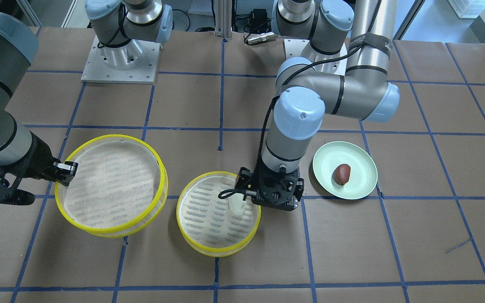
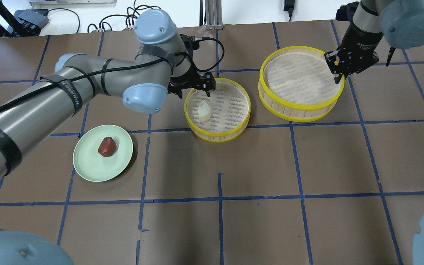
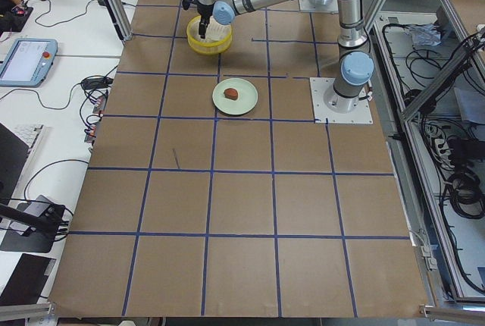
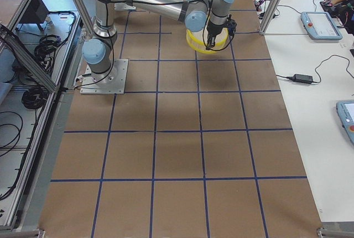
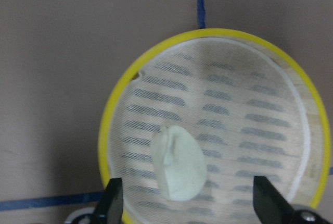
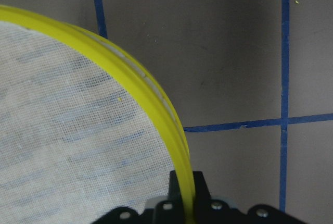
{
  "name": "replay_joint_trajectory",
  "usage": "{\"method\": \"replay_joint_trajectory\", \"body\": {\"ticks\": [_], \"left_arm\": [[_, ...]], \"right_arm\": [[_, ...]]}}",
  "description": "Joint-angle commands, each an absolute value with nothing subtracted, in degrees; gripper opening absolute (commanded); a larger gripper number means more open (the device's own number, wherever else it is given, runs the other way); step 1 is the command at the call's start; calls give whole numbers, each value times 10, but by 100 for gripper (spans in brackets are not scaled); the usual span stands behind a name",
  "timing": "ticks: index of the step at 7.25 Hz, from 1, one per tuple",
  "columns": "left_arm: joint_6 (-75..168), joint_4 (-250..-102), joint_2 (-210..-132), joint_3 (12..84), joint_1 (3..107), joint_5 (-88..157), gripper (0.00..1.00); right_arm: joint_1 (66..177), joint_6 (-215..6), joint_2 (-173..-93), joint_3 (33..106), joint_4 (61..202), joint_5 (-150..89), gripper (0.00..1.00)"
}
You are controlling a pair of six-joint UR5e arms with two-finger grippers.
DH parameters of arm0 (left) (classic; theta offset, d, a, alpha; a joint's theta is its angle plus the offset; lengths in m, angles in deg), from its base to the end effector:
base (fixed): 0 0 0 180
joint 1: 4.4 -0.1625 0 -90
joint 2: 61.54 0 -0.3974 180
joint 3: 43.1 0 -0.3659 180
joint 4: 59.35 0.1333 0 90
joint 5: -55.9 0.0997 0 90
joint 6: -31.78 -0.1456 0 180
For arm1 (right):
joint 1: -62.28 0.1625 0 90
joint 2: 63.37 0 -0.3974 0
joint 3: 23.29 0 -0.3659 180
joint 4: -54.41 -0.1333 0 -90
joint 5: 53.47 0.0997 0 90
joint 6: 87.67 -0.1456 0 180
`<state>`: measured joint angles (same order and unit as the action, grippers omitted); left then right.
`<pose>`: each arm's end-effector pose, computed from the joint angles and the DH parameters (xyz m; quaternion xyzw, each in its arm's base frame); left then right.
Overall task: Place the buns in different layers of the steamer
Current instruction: 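Release bun and move left gripper to plate while right restacks top tier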
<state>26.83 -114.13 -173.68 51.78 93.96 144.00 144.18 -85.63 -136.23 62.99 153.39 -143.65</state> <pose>-0.2232 -0.5688 0.2346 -0.1168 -0.9904 0.0710 0.0187 0.0524 -0.5743 0.3044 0.0528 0.9979 0.0387 0.0019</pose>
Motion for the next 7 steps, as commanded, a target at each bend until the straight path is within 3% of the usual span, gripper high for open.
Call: {"method": "replay_joint_trajectory", "body": {"ticks": [1,4,7], "left_arm": [[118,-1158,-1701,574,844,1466,100],[-34,-1154,-1645,709,716,1492,100],[13,-1157,-1648,728,715,1483,100]], "right_arm": [[1505,-973,-1350,628,1559,-1436,0],[1596,-1107,-1288,621,1645,-1435,0],[1654,-1200,-1253,613,1671,-1437,0]]}}
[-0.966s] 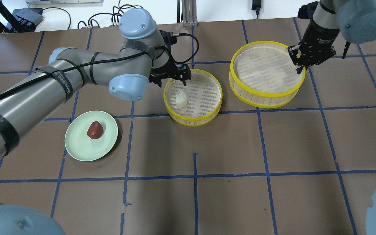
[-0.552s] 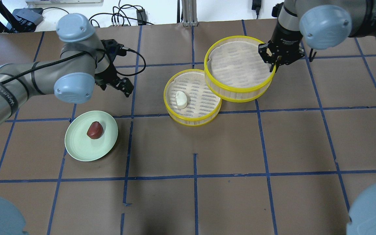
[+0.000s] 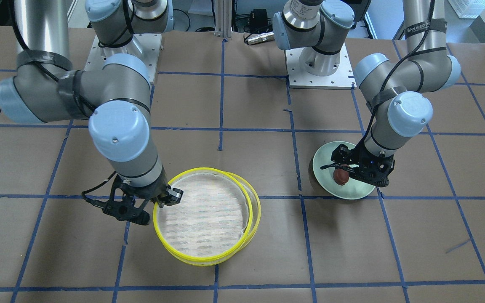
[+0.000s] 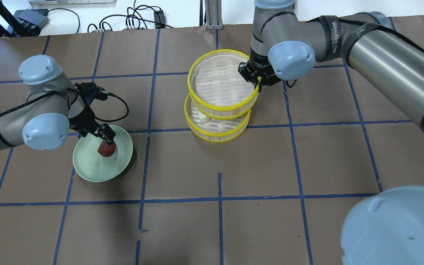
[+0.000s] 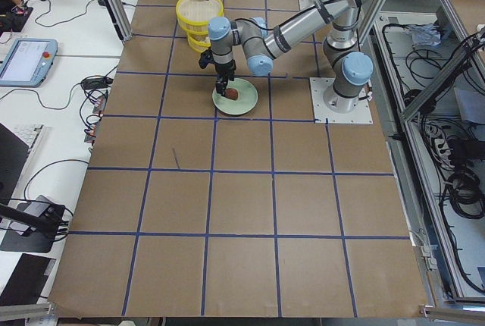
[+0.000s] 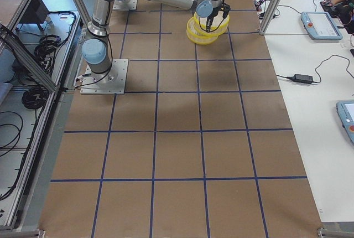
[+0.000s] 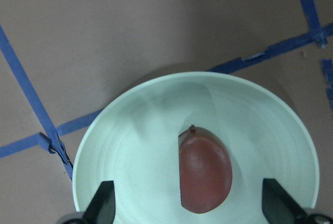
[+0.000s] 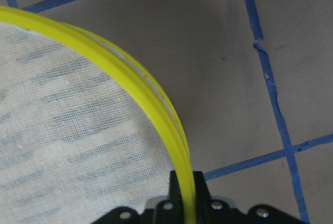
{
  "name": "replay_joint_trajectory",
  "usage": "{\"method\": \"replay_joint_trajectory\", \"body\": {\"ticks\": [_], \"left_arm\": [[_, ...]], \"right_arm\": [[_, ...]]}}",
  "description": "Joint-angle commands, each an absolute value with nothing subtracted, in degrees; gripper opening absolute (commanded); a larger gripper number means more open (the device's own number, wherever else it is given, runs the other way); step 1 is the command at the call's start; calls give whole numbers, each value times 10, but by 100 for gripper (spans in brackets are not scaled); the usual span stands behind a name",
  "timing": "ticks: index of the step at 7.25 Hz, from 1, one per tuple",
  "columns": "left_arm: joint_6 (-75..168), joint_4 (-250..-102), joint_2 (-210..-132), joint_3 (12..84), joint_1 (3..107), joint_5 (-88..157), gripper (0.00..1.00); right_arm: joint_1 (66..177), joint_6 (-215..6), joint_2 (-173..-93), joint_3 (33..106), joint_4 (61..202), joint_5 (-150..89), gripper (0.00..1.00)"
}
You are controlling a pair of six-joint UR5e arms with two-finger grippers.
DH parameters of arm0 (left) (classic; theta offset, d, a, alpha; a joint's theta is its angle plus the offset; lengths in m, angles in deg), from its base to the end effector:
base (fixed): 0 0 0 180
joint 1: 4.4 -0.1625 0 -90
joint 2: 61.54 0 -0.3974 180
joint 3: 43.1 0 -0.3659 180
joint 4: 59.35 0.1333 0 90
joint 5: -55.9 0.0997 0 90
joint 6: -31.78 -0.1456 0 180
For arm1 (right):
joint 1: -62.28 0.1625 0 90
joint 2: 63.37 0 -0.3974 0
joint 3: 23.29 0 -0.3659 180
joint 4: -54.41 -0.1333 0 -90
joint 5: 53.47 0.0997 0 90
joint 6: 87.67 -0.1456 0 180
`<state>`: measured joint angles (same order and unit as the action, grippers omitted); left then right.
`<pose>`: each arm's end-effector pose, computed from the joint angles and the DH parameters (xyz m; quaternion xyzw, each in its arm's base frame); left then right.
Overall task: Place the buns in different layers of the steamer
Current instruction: 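Grasp the brown bun with left gripper while right gripper holds top tier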
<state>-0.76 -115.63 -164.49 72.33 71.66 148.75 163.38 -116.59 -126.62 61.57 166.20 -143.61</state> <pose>-0.0107 -0.4802 0.1696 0.1624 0.9856 0.0471 0.0068 0.2497 -0.5820 0.2373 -0.1549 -0.9879 0.0019 0.0006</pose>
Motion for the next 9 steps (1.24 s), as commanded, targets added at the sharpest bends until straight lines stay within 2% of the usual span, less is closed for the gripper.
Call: {"method": "replay_joint_trajectory", "body": {"ticks": [1,3,4,5,6,8,9], "left_arm": [[11,-1156,-1658,728,714,1483,100],[10,-1152,-1673,729,715,1480,93],[10,-1152,-1676,729,715,1481,79],[12,-1152,-1675,728,715,1480,10],[11,-1151,-1676,727,715,1466,1],[17,-1146,-1664,717,724,1459,0],[22,-1152,-1647,689,751,1461,0]], "right_arm": [[1656,-1198,-1249,616,1671,-1437,0],[1656,-1192,-1259,621,1652,-1438,0],[1655,-1179,-1259,625,1651,-1441,0],[1655,-1178,-1266,628,1649,-1443,0],[1655,-1178,-1269,633,1644,-1444,0],[1655,-1178,-1270,636,1645,-1443,0],[1655,-1177,-1269,637,1647,-1444,0]]}}
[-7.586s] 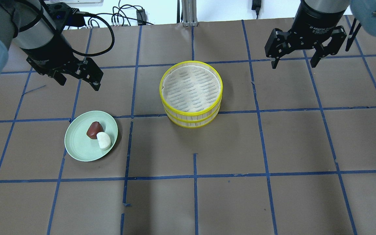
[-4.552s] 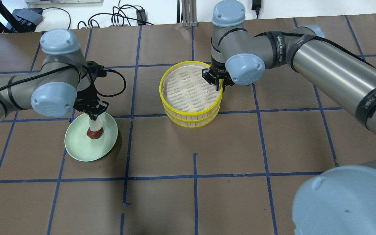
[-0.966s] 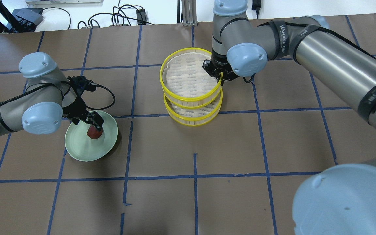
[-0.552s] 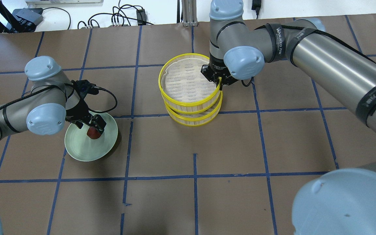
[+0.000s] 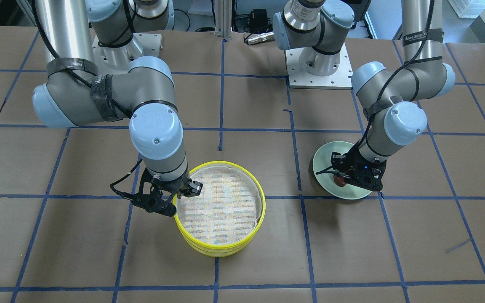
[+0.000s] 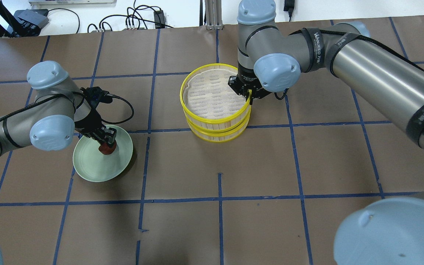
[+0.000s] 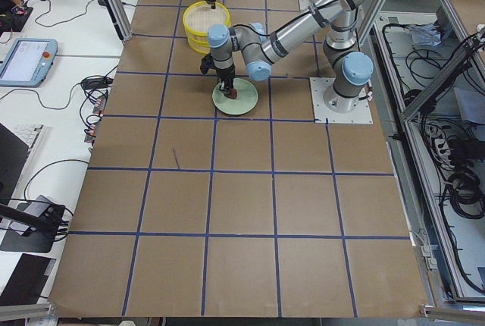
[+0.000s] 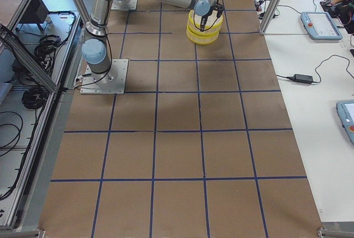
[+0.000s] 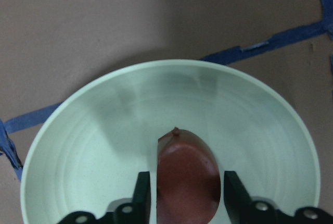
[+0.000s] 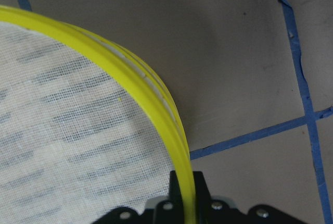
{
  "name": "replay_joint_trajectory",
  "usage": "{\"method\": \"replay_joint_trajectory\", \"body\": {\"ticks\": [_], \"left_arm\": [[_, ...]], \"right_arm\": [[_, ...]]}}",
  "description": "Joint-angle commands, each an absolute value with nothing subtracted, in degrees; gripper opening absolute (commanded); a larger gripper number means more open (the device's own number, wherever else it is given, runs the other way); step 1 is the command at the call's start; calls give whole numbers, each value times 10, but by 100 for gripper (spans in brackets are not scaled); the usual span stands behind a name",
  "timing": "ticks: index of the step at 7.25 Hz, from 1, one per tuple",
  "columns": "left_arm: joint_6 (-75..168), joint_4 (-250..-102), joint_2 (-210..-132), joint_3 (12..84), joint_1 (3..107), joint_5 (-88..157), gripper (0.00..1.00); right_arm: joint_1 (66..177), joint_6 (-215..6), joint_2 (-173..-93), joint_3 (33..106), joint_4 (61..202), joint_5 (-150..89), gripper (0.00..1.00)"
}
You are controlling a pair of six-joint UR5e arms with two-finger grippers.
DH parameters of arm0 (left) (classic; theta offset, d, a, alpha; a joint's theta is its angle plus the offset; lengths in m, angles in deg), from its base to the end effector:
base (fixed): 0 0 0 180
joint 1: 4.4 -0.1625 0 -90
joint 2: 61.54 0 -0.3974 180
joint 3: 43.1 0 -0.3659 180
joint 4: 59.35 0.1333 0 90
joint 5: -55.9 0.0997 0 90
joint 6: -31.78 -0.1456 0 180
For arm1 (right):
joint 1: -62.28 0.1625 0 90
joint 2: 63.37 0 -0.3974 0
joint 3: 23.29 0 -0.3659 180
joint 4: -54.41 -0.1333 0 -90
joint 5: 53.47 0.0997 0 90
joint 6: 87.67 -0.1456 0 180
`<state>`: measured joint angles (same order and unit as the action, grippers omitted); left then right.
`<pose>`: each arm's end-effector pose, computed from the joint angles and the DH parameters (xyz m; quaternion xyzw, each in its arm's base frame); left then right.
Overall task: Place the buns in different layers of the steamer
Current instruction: 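Grasp the brown bun with left gripper while right gripper holds top tier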
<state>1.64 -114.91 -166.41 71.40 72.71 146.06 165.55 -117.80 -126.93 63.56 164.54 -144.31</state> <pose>-0.0243 -0.4894 0.1609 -0.1499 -0.9878 -0.0405 0.0145 0.2664 -0.5583 0.2228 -0.1463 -0.9888 -0.0229 0.0170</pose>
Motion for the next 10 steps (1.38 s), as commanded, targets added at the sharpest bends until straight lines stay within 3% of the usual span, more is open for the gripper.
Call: {"method": "replay_joint_trajectory", "body": {"ticks": [1,5,6,7,8,9,10], "left_arm": [[42,-1176,-1640,654,781,1461,0],[218,-1290,-1640,519,866,1400,1],[232,-1290,-1640,515,867,1378,1],[241,-1290,-1640,515,868,1353,1],[244,-1282,-1640,515,870,1339,1],[258,-1281,-1641,515,874,1319,1],[283,-1262,-1643,515,887,1316,1]], "right_arm": [[1655,-1177,-1269,640,1648,-1444,1],[1654,-1168,-1281,649,1644,-1444,3],[1655,-1169,-1281,653,1648,-1444,13],[1655,-1171,-1281,658,1648,-1445,36],[1655,-1169,-1281,660,1648,-1446,71],[1653,-1168,-1281,659,1647,-1445,99],[1641,-1146,-1284,653,1645,-1445,100]]}}
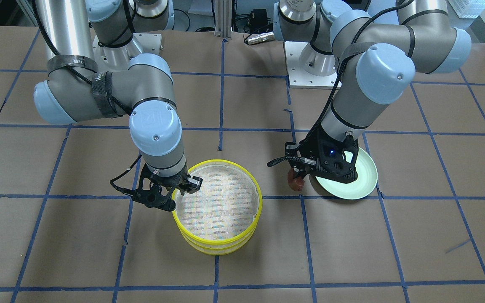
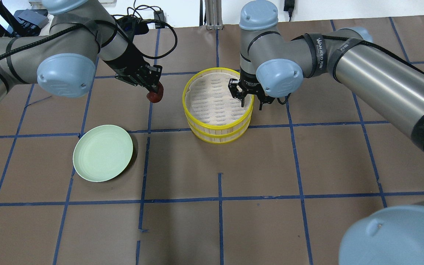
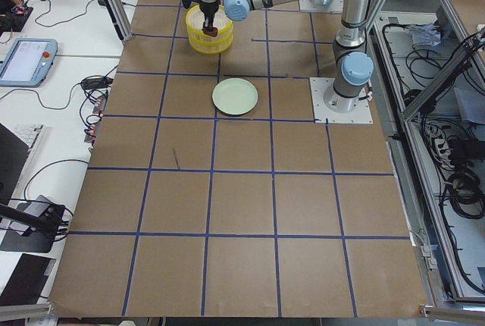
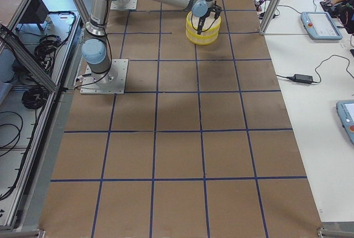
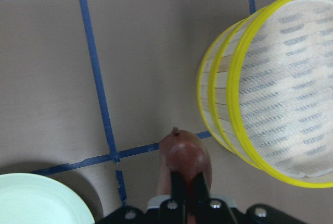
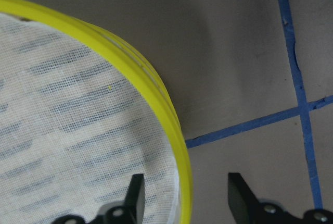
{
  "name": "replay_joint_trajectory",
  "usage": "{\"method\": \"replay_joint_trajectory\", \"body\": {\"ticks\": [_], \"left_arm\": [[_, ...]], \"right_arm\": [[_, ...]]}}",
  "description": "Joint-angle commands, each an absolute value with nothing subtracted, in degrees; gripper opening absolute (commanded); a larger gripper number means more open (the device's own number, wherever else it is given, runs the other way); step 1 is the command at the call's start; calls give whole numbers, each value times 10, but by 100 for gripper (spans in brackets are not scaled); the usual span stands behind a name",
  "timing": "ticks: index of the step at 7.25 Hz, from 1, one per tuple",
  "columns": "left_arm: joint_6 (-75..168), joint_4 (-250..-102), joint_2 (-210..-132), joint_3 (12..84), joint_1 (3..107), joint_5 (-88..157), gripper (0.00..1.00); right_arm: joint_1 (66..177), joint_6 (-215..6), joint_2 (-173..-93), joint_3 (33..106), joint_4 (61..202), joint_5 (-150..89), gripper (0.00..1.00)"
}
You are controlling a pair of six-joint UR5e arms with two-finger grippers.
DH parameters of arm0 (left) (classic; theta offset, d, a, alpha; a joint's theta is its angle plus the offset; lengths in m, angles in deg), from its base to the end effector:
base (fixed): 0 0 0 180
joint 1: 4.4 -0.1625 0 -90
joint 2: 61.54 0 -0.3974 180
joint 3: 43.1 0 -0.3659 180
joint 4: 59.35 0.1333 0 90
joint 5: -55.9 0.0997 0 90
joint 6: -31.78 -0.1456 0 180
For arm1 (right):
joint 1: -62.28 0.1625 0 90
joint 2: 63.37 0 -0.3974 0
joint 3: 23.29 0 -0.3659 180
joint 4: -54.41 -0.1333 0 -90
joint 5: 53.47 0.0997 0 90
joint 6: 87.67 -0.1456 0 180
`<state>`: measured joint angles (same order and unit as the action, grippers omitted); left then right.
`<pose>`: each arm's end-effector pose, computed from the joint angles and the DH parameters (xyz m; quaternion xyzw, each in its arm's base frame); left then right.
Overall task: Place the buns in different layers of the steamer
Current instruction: 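Place brown bun into top tier with left gripper while right gripper releases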
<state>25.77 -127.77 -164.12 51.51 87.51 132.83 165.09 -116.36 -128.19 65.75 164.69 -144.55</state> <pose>-0.1843 -0.5405 0.3084 -0.0729 -0.9901 0.0421 0.1123 0.2586 -0.5485 0.2199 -0.1377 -0.9898 -0.0288 0.0210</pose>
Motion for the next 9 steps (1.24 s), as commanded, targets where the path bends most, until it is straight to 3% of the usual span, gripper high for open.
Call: {"method": "replay_joint_trajectory", "body": {"ticks": [1,3,4,5,9], "left_arm": [[327,-1230,-1648,515,907,1311,1],[405,-1167,-1673,515,922,1228,1],[466,-1133,-1692,515,937,1215,34],[517,-1117,-1699,515,951,1214,99],[403,-1136,-1677,494,939,1252,100]], "right_arm": [[1608,-1114,-1312,645,1620,-1444,100],[1537,-969,-1412,609,1491,-1440,100],[1516,-953,-1438,568,1418,-1437,100],[1520,-952,-1447,531,1386,-1436,100],[1517,-891,-1479,577,1411,-1428,100]]}}
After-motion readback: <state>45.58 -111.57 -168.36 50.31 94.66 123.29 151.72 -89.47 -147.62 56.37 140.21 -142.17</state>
